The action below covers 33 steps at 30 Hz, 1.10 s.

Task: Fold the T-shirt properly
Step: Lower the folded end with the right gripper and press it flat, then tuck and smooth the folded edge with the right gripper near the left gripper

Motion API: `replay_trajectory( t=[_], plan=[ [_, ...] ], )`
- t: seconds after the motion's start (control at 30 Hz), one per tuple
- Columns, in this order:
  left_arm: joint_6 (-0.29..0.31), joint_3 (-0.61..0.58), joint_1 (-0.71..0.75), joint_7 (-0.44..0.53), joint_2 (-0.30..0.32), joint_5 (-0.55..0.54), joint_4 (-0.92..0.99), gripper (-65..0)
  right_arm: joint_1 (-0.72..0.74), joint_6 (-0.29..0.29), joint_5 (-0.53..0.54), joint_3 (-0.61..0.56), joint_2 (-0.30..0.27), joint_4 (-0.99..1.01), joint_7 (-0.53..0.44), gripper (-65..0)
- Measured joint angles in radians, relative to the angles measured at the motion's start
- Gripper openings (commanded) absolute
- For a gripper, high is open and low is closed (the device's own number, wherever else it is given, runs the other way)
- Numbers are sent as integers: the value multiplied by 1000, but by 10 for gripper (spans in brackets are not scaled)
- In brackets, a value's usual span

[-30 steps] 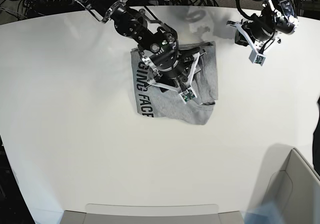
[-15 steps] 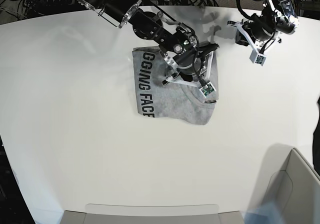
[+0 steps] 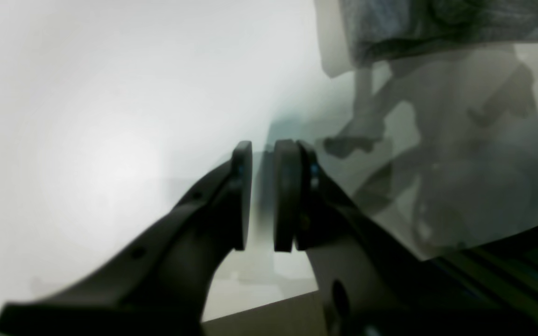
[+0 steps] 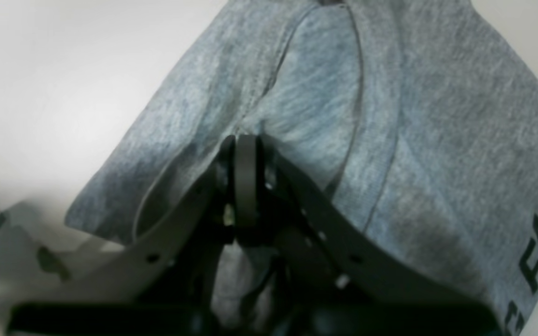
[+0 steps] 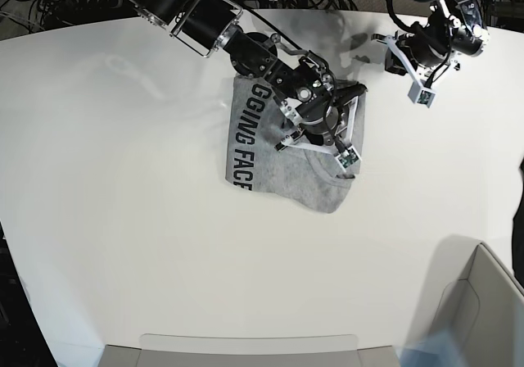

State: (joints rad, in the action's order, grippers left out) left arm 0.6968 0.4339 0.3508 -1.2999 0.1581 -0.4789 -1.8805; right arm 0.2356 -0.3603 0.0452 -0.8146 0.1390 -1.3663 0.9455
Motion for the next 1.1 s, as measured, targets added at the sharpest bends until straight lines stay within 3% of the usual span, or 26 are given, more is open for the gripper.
replay_trajectory(
  t=[0.17,0.3,0.4,0.5,0.6,0.77,0.83,0.93,1.1],
  plan=[
    [0,0,0,0,0,0,0,-565,-7,0,-1,-7,0,0,-1,-515],
    [0,0,0,0,0,0,0,-565,-2,0,-5,-141,-10,-40,-3,-440],
    [0,0,1,0,0,0,0,-565,15,7,8,-230,4,-50,-22,-428],
    [0,0,1,0,0,0,0,-565,29,1,-9,-255,2,-51,-124,-428],
    [0,0,1,0,0,0,0,-565,16,-16,-15,-255,-5,-79,-81,-429],
    [0,0,13,6,2,0,0,-565,-22,-238,-4,-280,0,-158,84,-429],
    [0,0,18,-2,2,1,0,-565,-13,-293,-18,-314,-5,-156,135,-429],
    [0,0,12,0,3,7,0,-565,-12,-326,-12,-329,-5,-153,159,-429],
    [0,0,14,0,2,3,0,-565,-11,-328,-16,-328,-5,-120,155,-430]
  ],
)
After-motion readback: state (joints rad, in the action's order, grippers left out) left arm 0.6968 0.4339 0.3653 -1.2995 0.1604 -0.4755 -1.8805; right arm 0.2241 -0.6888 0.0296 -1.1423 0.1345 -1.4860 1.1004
